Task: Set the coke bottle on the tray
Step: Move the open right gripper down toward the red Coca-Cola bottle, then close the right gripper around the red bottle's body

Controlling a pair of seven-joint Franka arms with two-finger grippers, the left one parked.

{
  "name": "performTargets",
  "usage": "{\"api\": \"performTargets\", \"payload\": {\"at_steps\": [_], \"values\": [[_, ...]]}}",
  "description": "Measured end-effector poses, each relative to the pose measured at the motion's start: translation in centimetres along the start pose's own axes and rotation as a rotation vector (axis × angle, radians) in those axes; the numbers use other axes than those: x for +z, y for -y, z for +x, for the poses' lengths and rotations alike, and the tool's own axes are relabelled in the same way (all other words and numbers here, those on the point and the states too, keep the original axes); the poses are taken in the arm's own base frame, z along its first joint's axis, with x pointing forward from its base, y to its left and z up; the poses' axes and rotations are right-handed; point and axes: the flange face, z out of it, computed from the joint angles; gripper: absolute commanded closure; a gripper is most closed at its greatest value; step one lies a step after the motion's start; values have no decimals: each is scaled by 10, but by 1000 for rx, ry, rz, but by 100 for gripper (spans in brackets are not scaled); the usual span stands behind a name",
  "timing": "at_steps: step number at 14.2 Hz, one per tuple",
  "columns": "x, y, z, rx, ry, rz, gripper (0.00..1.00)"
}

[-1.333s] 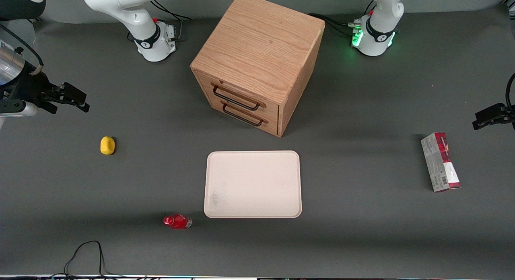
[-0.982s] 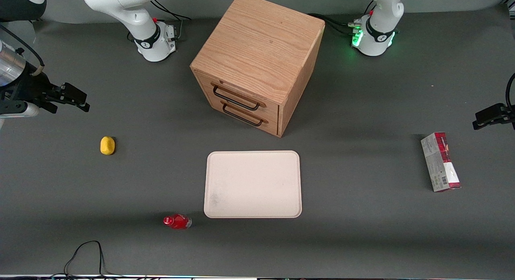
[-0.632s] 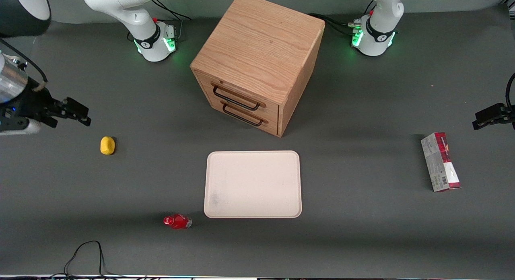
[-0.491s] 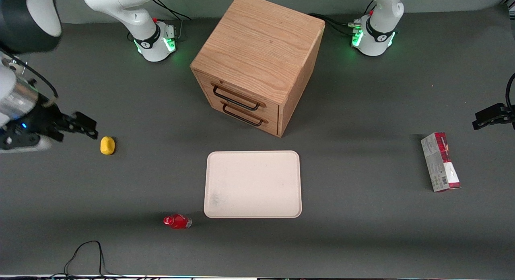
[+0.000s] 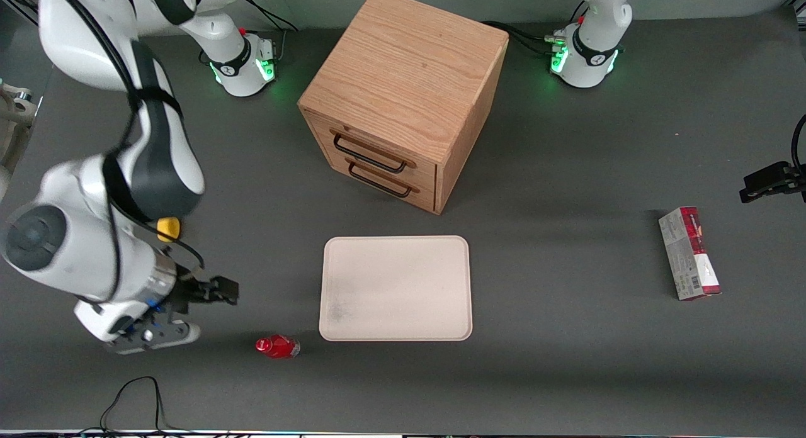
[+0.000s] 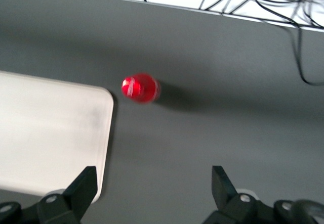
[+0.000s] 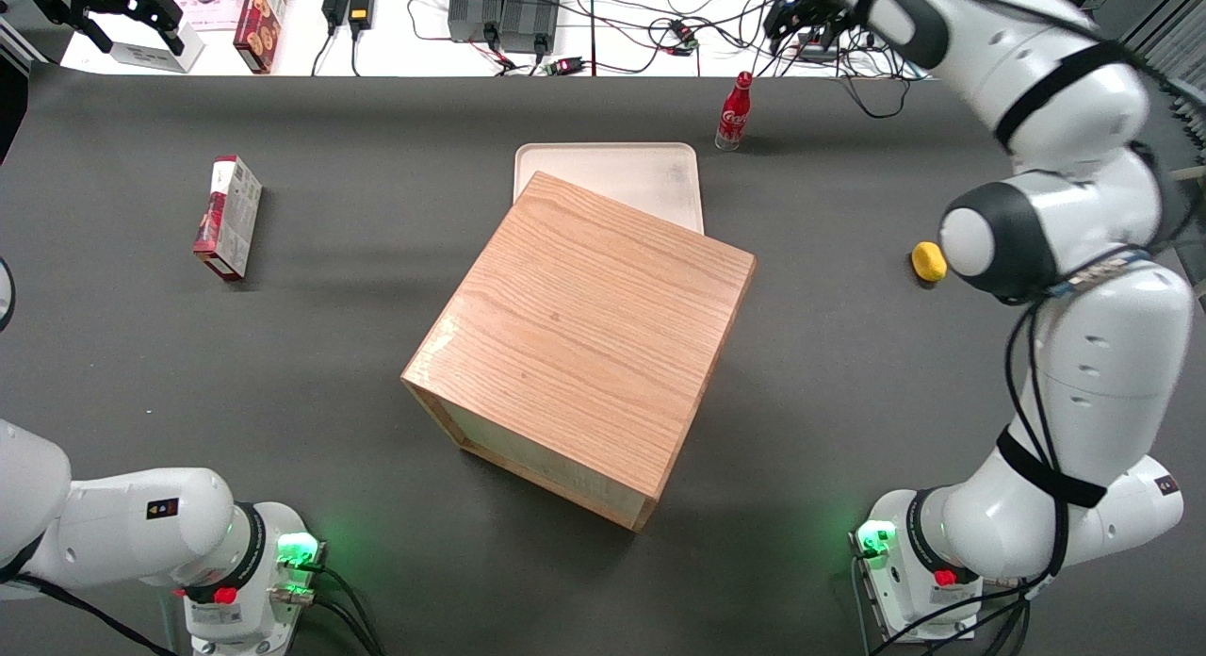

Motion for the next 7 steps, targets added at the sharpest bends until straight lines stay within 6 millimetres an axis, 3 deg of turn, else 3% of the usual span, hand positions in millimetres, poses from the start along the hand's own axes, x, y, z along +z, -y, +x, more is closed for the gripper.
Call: {"api": "performTargets", "payload": {"at_steps": [4, 7], "values": [[75, 6, 14, 2, -8, 11, 0], [90, 13, 18, -1, -28, 25, 0]]}}
